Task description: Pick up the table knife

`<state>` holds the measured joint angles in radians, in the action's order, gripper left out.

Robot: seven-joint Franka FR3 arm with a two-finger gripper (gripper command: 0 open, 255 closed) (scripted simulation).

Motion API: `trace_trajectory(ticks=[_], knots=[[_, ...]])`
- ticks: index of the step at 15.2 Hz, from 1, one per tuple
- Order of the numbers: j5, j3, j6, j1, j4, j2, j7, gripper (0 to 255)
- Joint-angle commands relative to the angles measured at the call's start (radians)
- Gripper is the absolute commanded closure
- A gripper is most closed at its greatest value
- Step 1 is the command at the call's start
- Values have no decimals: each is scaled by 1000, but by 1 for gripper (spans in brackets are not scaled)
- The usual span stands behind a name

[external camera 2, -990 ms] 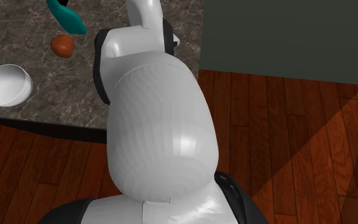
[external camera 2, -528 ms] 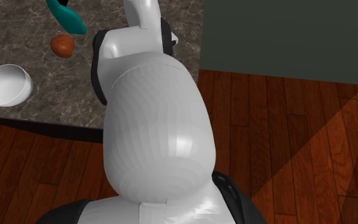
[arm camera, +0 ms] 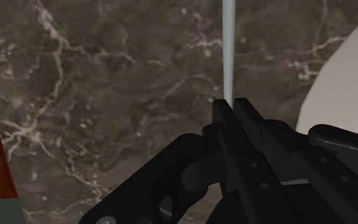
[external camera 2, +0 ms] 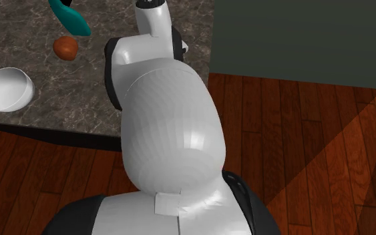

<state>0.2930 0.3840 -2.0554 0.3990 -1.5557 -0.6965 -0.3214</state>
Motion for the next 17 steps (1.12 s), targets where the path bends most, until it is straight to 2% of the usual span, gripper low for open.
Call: trace_trajectory(ticks=[1,17], knots=[[-4,3,0,-6,-19,13,1,255],[-43,29,136,-19,27,108,24,255]])
